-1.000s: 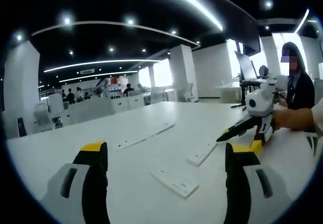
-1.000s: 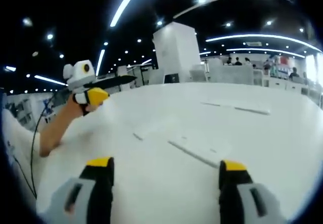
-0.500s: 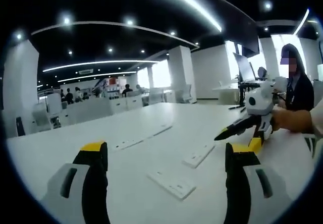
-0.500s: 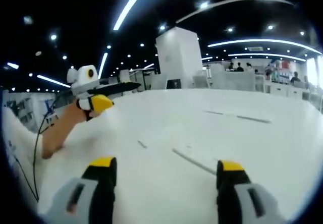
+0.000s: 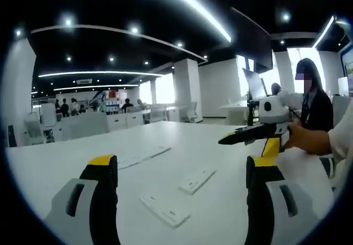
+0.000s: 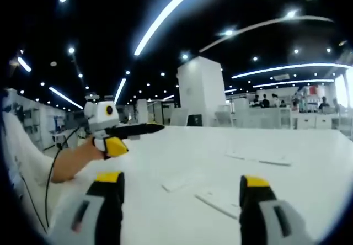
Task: Locate the socket holder cover, grip the socket holder cover, clip it into the socket holder slot.
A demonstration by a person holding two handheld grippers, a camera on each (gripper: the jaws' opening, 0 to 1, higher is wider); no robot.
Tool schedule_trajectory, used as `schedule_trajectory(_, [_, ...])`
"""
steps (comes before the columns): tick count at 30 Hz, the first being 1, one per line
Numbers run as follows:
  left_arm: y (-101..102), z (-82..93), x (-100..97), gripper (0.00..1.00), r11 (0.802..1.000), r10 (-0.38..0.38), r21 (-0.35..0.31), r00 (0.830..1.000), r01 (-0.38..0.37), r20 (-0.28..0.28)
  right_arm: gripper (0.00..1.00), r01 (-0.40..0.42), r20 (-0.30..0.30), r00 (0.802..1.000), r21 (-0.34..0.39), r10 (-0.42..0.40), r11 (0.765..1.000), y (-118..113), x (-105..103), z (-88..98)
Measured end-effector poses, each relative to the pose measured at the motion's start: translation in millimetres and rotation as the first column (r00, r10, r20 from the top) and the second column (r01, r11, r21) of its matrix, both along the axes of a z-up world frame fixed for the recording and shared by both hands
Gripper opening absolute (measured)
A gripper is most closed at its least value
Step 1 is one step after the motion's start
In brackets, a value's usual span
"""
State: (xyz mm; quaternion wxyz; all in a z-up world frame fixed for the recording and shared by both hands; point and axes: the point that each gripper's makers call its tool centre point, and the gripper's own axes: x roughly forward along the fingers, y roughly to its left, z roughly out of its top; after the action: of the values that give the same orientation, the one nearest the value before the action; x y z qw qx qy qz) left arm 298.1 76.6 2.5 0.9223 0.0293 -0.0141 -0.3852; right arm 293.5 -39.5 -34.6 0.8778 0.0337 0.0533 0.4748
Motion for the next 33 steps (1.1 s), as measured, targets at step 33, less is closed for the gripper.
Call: schedule_trajectory(33, [30.2, 13.4, -24.1, 0.94, 0.98, -0.082, -0.171, 0.992, 0.097, 0.093, 0.95, 0.055, 0.093, 0.993, 0.202, -0.075, 0.978, -26.5, -3.8, 46.3])
